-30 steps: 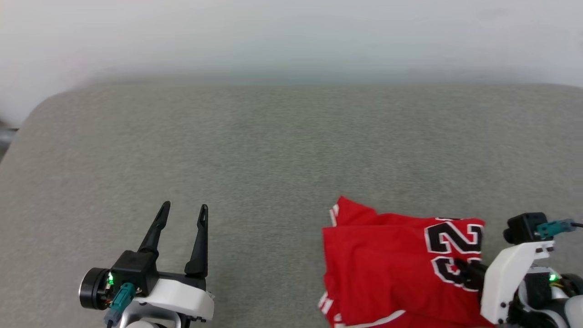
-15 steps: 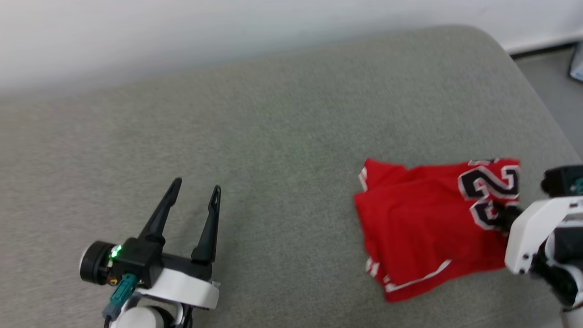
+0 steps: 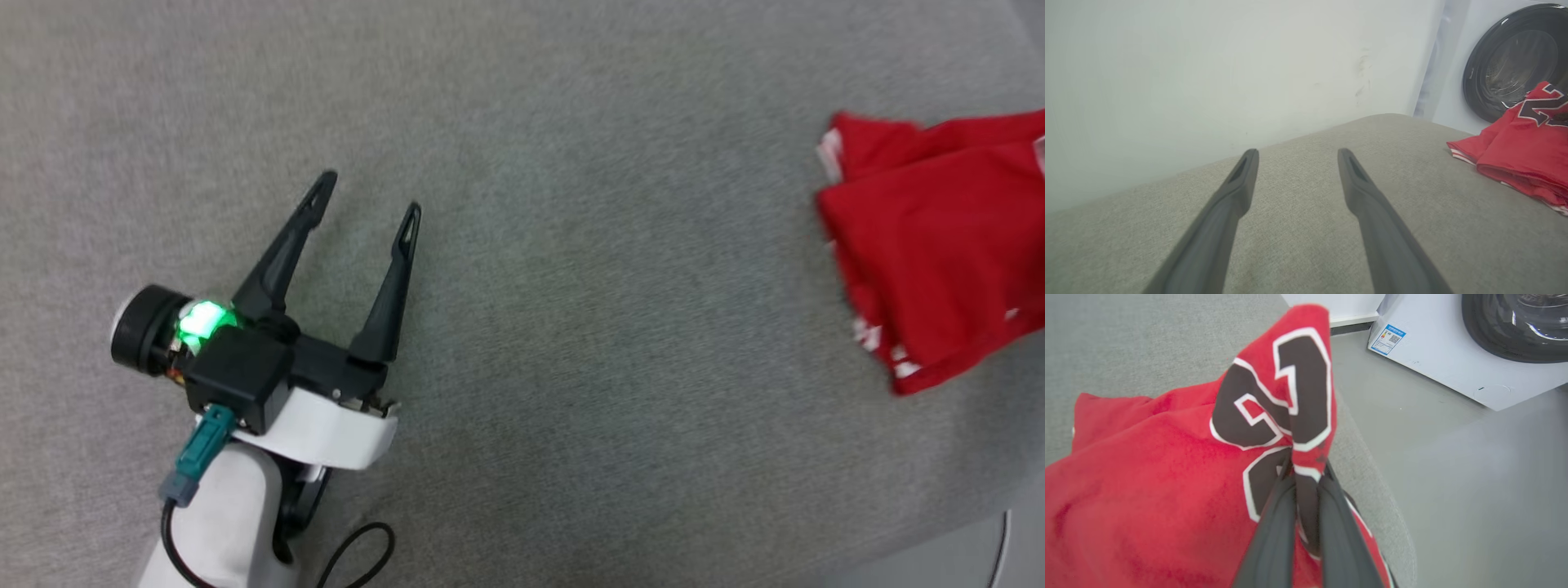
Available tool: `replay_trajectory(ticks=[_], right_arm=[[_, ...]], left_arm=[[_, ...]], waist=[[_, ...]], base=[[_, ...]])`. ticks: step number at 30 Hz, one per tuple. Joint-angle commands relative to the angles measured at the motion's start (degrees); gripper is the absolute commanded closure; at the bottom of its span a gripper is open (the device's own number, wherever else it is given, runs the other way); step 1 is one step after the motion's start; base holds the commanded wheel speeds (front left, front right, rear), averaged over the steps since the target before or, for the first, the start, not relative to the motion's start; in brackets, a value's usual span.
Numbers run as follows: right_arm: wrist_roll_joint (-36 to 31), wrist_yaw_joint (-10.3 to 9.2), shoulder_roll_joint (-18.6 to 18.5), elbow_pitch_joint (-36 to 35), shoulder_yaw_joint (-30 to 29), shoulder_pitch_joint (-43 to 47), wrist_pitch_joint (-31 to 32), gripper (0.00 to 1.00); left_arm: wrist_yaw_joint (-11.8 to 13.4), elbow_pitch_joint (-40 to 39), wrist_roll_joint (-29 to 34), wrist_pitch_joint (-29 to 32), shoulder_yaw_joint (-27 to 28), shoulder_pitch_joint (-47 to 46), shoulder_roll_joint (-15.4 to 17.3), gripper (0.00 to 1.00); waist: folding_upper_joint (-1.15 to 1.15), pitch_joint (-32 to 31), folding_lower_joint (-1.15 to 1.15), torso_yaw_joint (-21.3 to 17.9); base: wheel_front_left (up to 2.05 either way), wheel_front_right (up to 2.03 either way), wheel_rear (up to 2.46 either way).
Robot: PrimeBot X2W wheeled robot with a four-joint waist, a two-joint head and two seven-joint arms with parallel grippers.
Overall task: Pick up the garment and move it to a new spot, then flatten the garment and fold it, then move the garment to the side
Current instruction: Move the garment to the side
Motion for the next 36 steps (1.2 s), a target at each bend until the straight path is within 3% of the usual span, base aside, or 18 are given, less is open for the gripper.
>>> replay_trajectory(ticks=[1, 7, 12, 13, 14, 15, 16, 25, 36], right_arm=[[-0.6, -0.05, -0.8, 1.0, -1.9, -1.9, -0.8, 1.0], [-3.3, -0.06, -3.6, 4.1, -8.0, -4.8, -3.1, 1.0], [-4.7, -0.05, -2.9, 5.7, -11.0, -5.6, -6.4, 1.0], [-5.1, -0.05, -2.4, 6.3, -11.9, -5.8, -7.2, 0.86], [-5.9, -0.05, -2.2, 6.9, -12.6, -5.8, -7.9, 0.55], [-6.5, -0.05, -2.0, 7.2, -13.2, -6.0, -9.0, 0.05], [-7.6, -0.05, -1.8, 7.7, -14.3, -6.2, -9.9, 0.0], [-14.9, -0.05, -1.5, 9.9, -18.7, -5.4, -20.1, 0.0], [-8.9, -0.05, -0.3, 8.2, -13.4, 3.1, -27.4, 0.0]], left_arm=[[-0.2, -0.6, -0.4, -0.1, -0.3, -1.6, 0.7, 0.0], [-0.2, -2.4, -0.7, -0.1, -1.0, -4.6, 2.3, 0.0], [-0.3, -3.4, -1.0, -0.2, -1.4, -5.4, 3.2, 0.0], [-0.3, -3.5, -1.0, -0.2, -1.5, -5.5, 3.3, 0.0], [-0.3, -3.5, -1.1, -0.3, -1.6, -5.5, 3.3, 0.0], [-0.3, -3.5, -1.2, -0.3, -1.7, -5.6, 3.4, 0.0], [-0.3, -3.5, -1.2, -0.3, -1.9, -5.6, 3.3, 0.0], [0.2, -1.3, -2.1, -0.9, -3.2, -3.6, 2.2, 0.0], [2.6, 3.9, -4.1, -1.9, -4.7, 2.6, -1.6, 0.0]], waist=[[0.0, 4.5, -0.01, 2.1], [0.0, 8.3, -0.01, 3.6], [0.0, 10.0, -0.01, 4.5], [0.0, 10.1, -0.01, 4.6], [0.0, 10.2, -0.01, 4.7], [0.0, 10.2, -0.01, 4.8], [0.0, 10.1, -0.01, 4.9], [0.0, 5.6, -0.01, 5.9], [0.0, -6.5, -0.01, 9.2]], base=[[0.0, 0.0, 0.0], [0.0, 0.0, 0.0], [0.0, 0.0, 0.0], [0.0, 0.0, 0.0], [0.0, 0.0, 0.0], [0.0, 0.0, 0.0], [0.0, 0.0, 0.0], [0.0, 0.0, 0.0], [0.0, 0.0, 0.0]])
